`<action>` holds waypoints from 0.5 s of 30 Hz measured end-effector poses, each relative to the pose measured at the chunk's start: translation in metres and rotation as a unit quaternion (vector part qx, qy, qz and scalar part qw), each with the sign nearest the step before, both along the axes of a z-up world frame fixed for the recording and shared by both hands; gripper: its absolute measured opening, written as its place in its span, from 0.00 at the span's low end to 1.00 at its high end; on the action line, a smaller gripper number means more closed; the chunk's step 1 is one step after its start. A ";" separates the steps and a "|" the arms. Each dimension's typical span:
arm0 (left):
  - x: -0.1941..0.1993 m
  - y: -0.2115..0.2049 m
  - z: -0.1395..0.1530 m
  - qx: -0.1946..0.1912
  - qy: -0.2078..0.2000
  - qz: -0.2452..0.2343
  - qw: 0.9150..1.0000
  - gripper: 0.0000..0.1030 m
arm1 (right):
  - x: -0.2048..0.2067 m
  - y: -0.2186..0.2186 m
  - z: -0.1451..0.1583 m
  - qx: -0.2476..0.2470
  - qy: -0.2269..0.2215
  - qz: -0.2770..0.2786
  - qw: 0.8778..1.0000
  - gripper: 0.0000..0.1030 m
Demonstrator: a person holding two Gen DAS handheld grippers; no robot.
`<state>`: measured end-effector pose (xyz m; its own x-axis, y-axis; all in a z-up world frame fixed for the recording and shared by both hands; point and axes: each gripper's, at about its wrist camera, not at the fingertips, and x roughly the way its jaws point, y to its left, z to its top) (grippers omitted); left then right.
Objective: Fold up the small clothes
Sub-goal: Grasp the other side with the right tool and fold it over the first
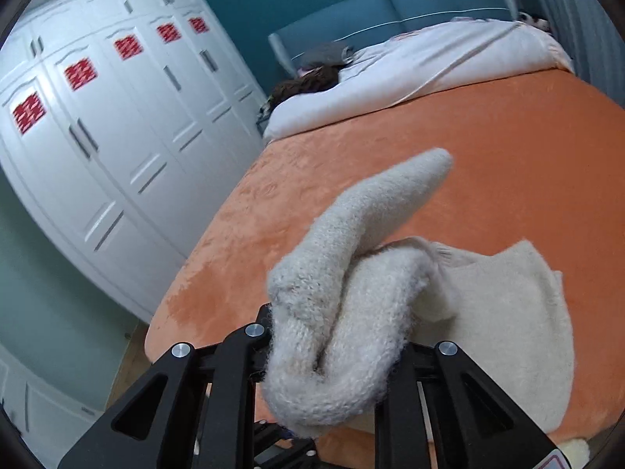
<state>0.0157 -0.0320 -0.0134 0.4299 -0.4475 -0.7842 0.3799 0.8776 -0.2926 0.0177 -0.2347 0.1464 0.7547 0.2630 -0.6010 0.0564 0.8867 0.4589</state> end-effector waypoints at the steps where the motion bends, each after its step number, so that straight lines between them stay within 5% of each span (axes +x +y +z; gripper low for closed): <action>1: -0.001 -0.004 0.002 -0.001 0.002 -0.006 1.000 0.07 | -0.012 -0.029 -0.016 0.015 0.010 -0.043 0.999 0.15; 6: 0.002 -0.023 -0.031 0.027 0.048 -0.027 0.998 0.00 | -0.054 -0.132 -0.152 0.035 0.191 -0.185 0.963 0.15; 7: 0.003 -0.023 -0.039 0.029 0.066 -0.021 0.997 0.00 | -0.064 -0.139 -0.167 0.052 0.195 -0.190 0.961 0.14; 10: 0.003 -0.013 -0.045 0.022 0.085 -0.007 0.996 0.00 | -0.081 -0.148 -0.170 0.129 0.153 -0.188 0.961 0.18; 15: -0.011 -0.003 -0.001 0.010 0.005 -0.023 1.000 0.02 | -0.078 -0.141 -0.150 0.104 0.146 -0.182 0.967 0.27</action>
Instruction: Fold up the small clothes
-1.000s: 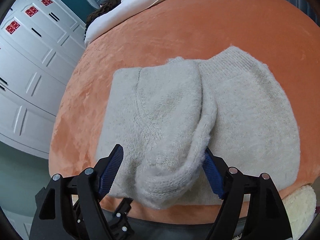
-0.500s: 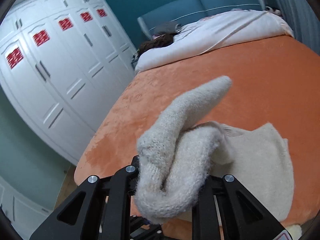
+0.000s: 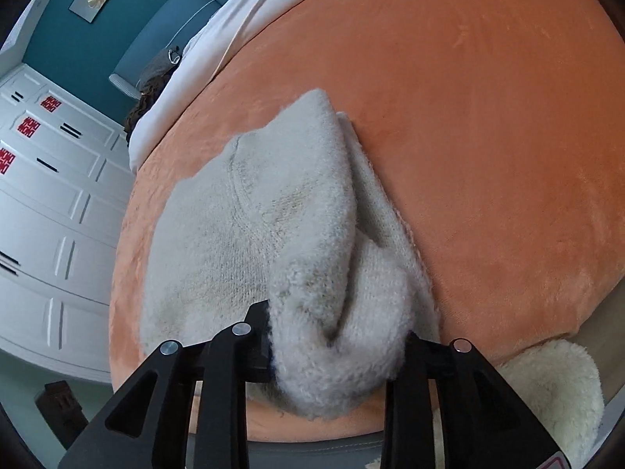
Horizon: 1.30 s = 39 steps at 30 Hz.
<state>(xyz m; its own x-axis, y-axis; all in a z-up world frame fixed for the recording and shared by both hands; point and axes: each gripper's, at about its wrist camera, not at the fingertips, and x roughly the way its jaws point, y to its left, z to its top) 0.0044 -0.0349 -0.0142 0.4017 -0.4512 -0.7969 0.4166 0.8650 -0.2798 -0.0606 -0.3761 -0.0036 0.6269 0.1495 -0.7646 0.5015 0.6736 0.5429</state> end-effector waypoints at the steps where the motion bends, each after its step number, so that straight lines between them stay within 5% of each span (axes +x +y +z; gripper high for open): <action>1: 0.001 0.001 0.008 0.008 -0.016 0.001 1.000 0.10 | -0.006 0.002 0.005 -0.003 -0.005 -0.008 1.000 0.30; 4: -0.005 0.006 0.019 0.029 -0.047 0.014 0.998 0.40 | -0.035 0.023 0.034 -0.071 -0.011 -0.039 0.997 0.35; 7: -0.010 0.007 0.024 0.054 -0.066 0.025 0.996 0.42 | -0.047 0.061 0.052 -0.107 -0.034 0.023 0.993 0.35; 10: -0.016 0.014 0.030 0.061 -0.072 0.045 0.995 0.42 | -0.031 0.113 0.029 -0.044 -0.030 0.159 0.986 0.27; 14: -0.017 0.024 0.045 0.065 -0.087 0.053 0.993 0.43 | 0.014 0.163 0.003 -0.092 -0.015 0.216 0.972 0.22; 17: -0.018 0.041 0.056 0.056 -0.097 0.073 0.991 0.49 | 0.046 0.182 0.002 -0.087 -0.030 0.237 0.967 0.30; 20: -0.014 0.053 0.057 0.051 -0.092 0.094 0.990 0.50 | 0.071 0.211 -0.026 -0.087 0.011 0.293 0.952 0.39; 25: -0.006 0.047 0.068 0.041 -0.090 0.076 0.992 0.51 | 0.036 0.169 -0.003 0.005 -0.026 0.271 0.962 0.37; 27: -0.002 0.032 0.070 0.044 -0.096 0.056 0.993 0.51 | 0.013 0.140 0.024 -0.011 -0.040 0.258 0.965 0.37; 30: 0.006 0.002 0.066 0.036 -0.088 0.030 0.995 0.51 | -0.019 0.083 0.064 -0.054 -0.075 0.165 0.982 0.39; 34: 0.013 -0.055 0.053 0.039 -0.072 -0.011 0.997 0.53 | -0.026 0.022 0.072 -0.147 -0.020 0.052 0.988 0.58; 37: 0.017 -0.087 0.034 0.068 -0.049 -0.027 0.996 0.53 | -0.008 0.006 0.041 -0.128 0.032 0.046 0.990 0.58; 38: 0.017 -0.094 0.028 0.080 -0.040 -0.029 0.996 0.53 | 0.000 0.005 0.028 -0.117 0.053 0.050 0.990 0.55; 39: 0.016 -0.099 0.024 0.095 -0.039 -0.027 0.994 0.53 | 0.007 0.009 0.019 -0.113 0.064 0.062 0.990 0.37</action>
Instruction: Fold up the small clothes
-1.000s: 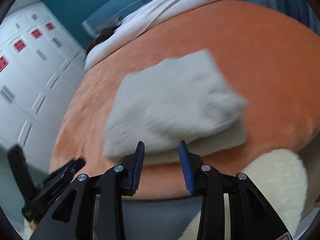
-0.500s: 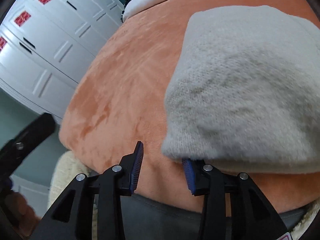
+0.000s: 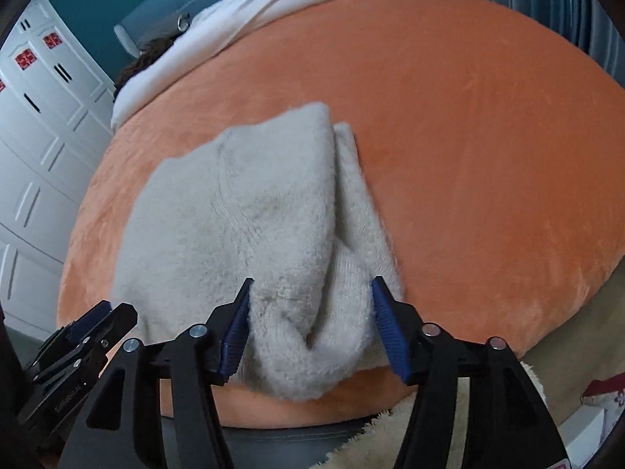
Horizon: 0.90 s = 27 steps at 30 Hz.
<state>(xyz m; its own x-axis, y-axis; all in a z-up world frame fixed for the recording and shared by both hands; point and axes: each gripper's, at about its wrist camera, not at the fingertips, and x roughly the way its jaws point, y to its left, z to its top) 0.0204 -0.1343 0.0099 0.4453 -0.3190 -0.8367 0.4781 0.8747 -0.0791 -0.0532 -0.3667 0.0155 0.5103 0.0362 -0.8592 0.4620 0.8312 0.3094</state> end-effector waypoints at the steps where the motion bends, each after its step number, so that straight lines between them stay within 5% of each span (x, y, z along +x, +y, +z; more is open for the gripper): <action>1: -0.002 -0.004 -0.002 0.013 -0.004 -0.001 1.000 0.53 | 0.004 0.004 0.000 0.000 -0.001 0.012 1.000 0.29; 6: -0.008 -0.009 -0.005 0.027 0.001 -0.007 1.000 0.54 | -0.010 0.013 0.054 -0.002 -0.121 -0.003 0.993 0.23; 8: -0.010 -0.011 -0.006 0.033 -0.001 -0.008 0.999 0.53 | -0.008 0.005 0.038 -0.009 -0.098 -0.009 0.995 0.24; 11: -0.012 -0.016 -0.013 0.043 0.004 -0.012 0.999 0.53 | 0.008 0.003 -0.029 -0.011 0.008 0.005 1.000 0.27; 20: -0.015 -0.005 -0.011 0.046 0.004 -0.004 0.999 0.58 | -0.017 0.000 -0.005 0.011 -0.040 -0.020 0.999 0.40; 27: -0.012 0.018 -0.012 0.031 0.022 0.018 0.999 0.59 | -0.026 -0.012 -0.007 0.082 -0.035 -0.027 0.996 0.44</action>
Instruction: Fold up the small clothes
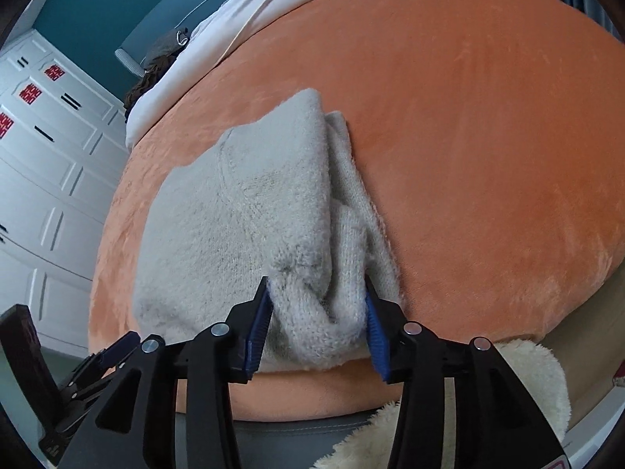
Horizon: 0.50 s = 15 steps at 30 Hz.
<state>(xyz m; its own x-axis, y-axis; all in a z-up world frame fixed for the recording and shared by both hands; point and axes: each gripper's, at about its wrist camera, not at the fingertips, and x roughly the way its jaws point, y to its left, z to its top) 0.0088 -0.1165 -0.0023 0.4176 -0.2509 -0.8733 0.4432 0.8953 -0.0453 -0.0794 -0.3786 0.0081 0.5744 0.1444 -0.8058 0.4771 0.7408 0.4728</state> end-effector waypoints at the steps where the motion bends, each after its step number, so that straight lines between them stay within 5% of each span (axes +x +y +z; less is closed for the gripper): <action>1: 0.000 0.005 0.002 -0.006 0.000 0.002 1.000 0.60 | 0.002 0.000 -0.004 0.018 0.003 -0.001 1.000 0.44; 3: 0.001 0.021 0.006 -0.017 -0.001 0.011 1.000 0.63 | 0.004 -0.001 -0.009 0.036 0.010 -0.008 0.999 0.41; 4: 0.001 0.029 0.007 -0.019 -0.001 0.017 1.000 0.64 | 0.004 -0.001 -0.009 0.038 0.013 -0.009 0.999 0.24; 5: 0.002 0.040 0.009 -0.024 -0.002 0.024 0.999 0.64 | 0.007 0.001 -0.006 0.044 0.011 -0.007 0.999 0.20; 8: 0.005 0.082 0.014 -0.037 -0.005 0.059 0.998 0.64 | 0.023 0.026 0.032 0.039 -0.029 0.021 0.999 0.17; 12: 0.008 0.154 0.022 -0.041 -0.013 0.139 0.989 0.64 | 0.071 0.109 0.092 0.010 -0.084 0.121 0.989 0.17; 15: 0.005 0.206 0.030 -0.037 -0.023 0.201 0.979 0.64 | 0.118 0.192 0.113 0.013 -0.107 0.216 0.971 0.15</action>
<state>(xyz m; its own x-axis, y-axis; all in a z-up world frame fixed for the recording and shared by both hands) 0.0142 0.0897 0.0277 0.5343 -0.1198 -0.8368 0.0583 0.9928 -0.1049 0.0383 -0.1862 0.1216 0.6095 0.4273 -0.6677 0.0141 0.8363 0.5481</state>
